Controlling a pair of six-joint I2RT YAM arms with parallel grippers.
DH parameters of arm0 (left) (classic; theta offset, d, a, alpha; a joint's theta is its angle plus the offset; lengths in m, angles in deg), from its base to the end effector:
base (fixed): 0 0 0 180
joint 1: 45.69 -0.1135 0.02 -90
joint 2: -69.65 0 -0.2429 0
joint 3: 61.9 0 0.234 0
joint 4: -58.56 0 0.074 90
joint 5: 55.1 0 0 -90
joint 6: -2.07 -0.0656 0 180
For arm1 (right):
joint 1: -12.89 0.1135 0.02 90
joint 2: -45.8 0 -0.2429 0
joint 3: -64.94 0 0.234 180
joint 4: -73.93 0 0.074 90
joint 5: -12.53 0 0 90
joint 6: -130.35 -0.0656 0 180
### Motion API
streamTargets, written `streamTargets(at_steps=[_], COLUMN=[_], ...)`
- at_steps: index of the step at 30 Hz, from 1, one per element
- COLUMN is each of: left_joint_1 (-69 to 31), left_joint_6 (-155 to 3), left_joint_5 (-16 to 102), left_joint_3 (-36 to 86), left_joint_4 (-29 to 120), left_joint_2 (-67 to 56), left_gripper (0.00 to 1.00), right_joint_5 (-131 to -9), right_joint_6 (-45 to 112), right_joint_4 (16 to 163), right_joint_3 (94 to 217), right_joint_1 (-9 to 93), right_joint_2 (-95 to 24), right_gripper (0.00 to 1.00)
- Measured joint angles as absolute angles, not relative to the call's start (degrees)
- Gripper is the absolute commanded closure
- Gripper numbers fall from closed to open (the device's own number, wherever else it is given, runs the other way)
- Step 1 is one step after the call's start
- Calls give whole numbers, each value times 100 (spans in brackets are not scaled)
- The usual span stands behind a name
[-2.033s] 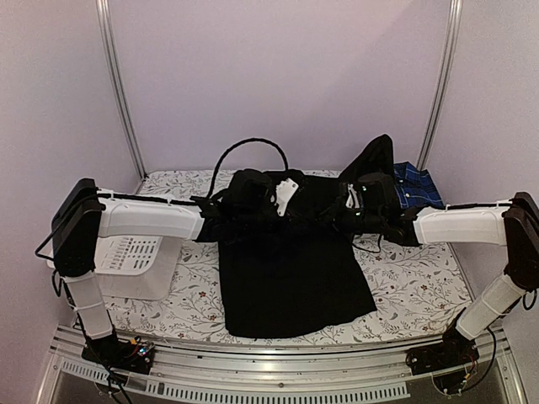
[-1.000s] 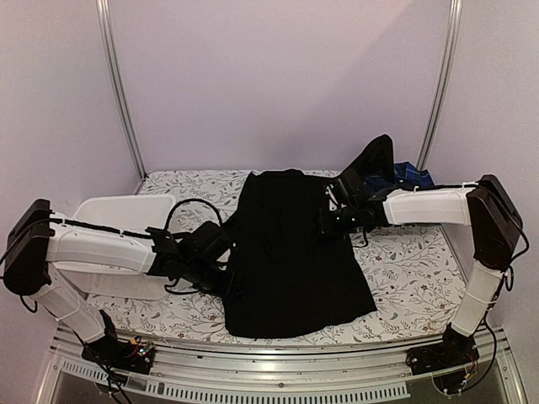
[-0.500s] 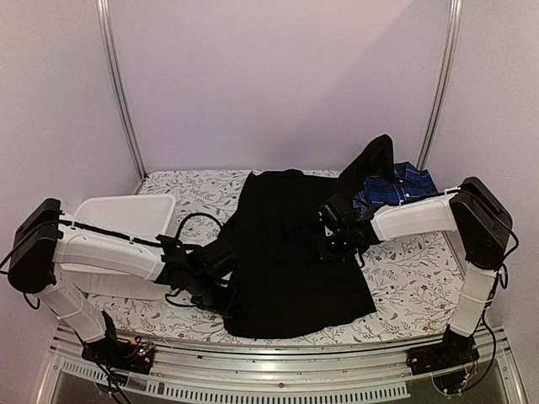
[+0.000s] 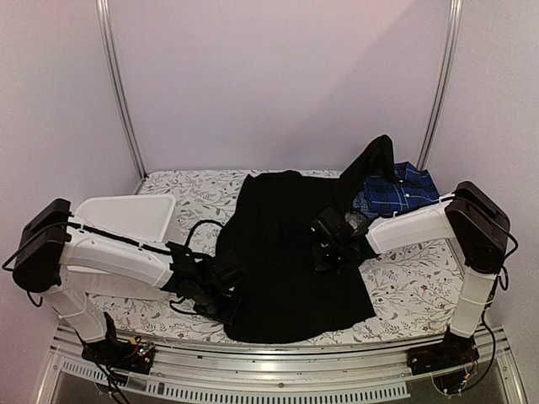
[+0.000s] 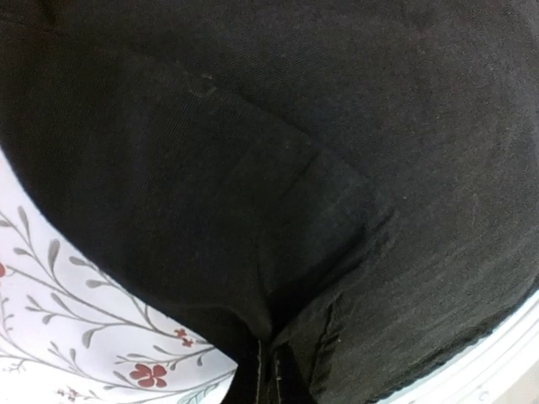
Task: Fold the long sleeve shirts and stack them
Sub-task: Pick up the shirt from the center of the board, then fold the flattened shirt at the center of the board.
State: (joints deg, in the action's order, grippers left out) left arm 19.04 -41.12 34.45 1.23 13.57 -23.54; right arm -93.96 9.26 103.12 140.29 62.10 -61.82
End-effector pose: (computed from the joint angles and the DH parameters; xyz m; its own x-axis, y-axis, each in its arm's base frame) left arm 0.1166 -0.2458 0.1039 -0.9409 0.2854 -0.1821 0.3176 0.9304 -0.1829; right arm 0.2472 0.2580 0.0998 -0.8206 -0.1931 -0.5379 -0.2495 0.9678 0.0332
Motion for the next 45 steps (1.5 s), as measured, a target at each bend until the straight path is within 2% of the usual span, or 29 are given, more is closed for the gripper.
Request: streamTargets(at_steps=[11, 21, 27, 36, 45], left_joint_1=[1996, 2007, 2011, 2075, 2403], left_joint_6=[-3985, -3979, -3931, -3985, -3990], left_joint_5=[3891, 3998, 3834, 3487, 3209], left_joint_3=[-683, -445, 68, 527, 761], left_joint_4=[356, -406, -509, -245, -90], left_joint_2=[-1283, -673, -396, -1458, -2424], left_gripper=[99, 69, 65, 63, 65], right_joint_5=[-8764, -8557, -8683, -8793, -8828], right_joint_6=[119, -78, 176, 506, 615], right_joint_4=[10353, 11472, 11763, 11846, 11850], right_joint_3=[13710, 14486, 15483, 16141, 16252], right_joint_1=[6774, 6835, 6664, 6361, 6275], right_joint_2=[-5838, -5821, -5821, -5862, -5865], right_gripper=[100, 100, 100, 100, 100])
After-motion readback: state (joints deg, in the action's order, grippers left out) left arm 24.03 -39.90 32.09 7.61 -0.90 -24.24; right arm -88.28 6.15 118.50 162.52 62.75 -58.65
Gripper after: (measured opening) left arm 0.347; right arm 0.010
